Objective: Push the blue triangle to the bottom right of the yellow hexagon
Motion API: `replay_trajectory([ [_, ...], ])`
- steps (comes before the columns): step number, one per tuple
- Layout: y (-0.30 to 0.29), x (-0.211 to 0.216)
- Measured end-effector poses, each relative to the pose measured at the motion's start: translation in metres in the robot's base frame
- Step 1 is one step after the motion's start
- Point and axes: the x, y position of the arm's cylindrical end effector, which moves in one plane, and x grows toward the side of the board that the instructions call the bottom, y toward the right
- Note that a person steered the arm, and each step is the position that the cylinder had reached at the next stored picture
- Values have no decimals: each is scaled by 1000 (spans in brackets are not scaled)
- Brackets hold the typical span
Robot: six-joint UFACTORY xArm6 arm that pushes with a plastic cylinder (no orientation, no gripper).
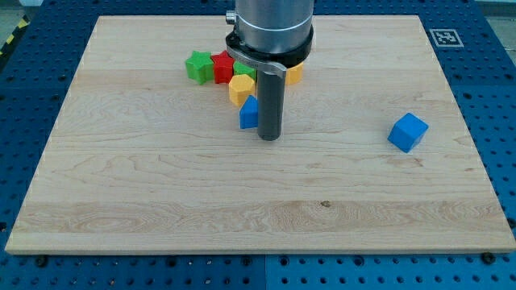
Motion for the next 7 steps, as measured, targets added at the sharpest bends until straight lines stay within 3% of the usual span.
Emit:
replay_trajectory([
  [5,0,-16],
  [7,50,56],
])
